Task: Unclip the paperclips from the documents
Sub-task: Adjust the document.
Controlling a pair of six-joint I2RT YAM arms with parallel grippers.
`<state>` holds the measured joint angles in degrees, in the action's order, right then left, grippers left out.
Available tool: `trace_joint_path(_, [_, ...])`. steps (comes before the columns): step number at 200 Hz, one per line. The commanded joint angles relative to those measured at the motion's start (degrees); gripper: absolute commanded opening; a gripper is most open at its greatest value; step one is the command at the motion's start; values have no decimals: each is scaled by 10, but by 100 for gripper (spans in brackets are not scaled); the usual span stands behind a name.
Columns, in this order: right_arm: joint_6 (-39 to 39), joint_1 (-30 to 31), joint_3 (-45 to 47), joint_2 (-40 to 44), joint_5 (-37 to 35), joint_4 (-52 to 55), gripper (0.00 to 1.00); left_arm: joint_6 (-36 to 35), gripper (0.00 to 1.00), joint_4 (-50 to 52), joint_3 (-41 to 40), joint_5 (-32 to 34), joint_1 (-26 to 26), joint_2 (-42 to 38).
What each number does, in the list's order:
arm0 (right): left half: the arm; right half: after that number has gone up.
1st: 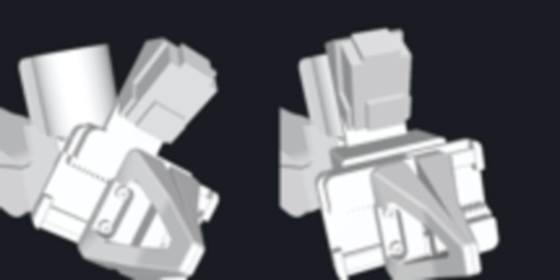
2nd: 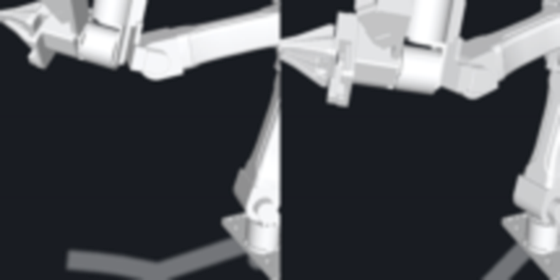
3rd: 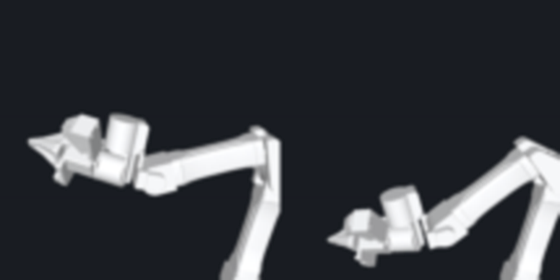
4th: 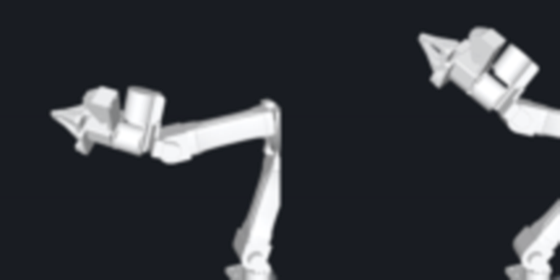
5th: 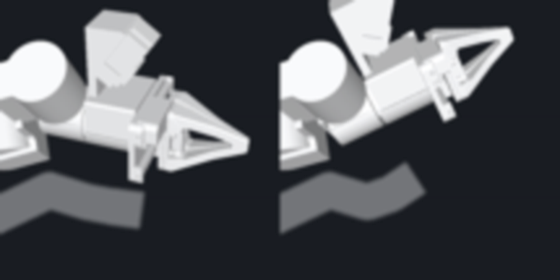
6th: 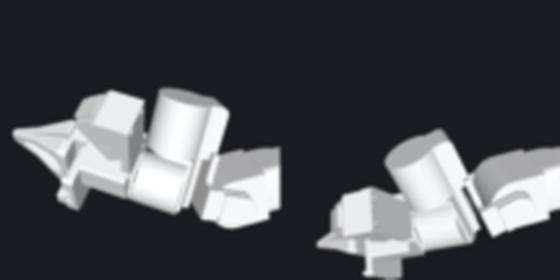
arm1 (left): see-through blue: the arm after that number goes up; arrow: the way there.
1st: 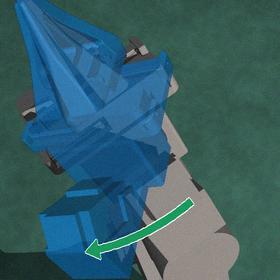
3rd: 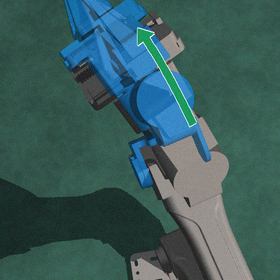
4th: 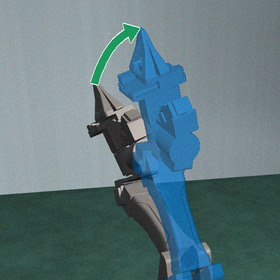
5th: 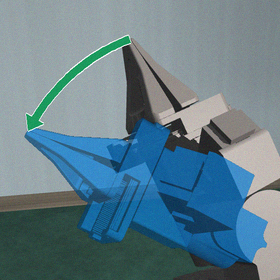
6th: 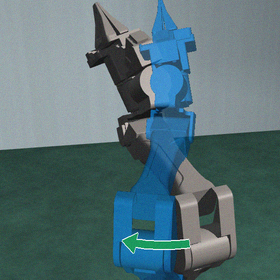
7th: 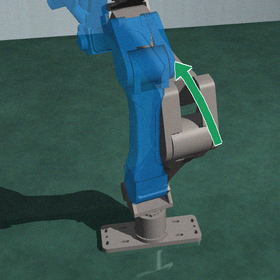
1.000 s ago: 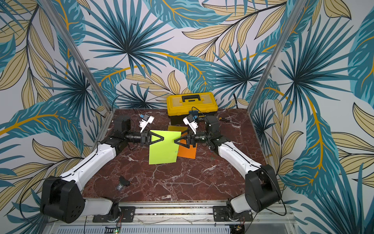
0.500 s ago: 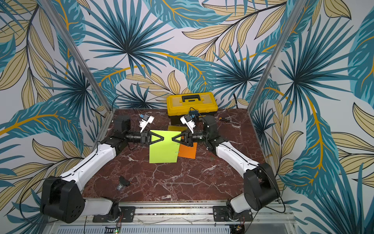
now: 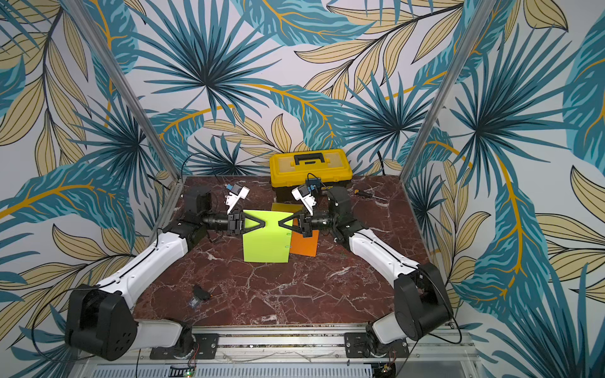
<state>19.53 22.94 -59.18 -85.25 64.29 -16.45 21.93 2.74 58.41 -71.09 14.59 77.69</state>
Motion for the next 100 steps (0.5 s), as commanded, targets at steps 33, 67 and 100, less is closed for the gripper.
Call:
trace_joint_path(33, [-4, 1, -19, 14, -19, 21, 0, -1, 29, -10, -15, 0, 2, -19])
trace_joint_path(67, [-9, -2, -26, 18, -24, 31, 0, 0, 29, -9, -26, 3, 4, -25])
trace_joint_path(100, [-12, -4, -30, 19, -29, 38, 0, 0, 27, -10, -32, 8, 7, -27])
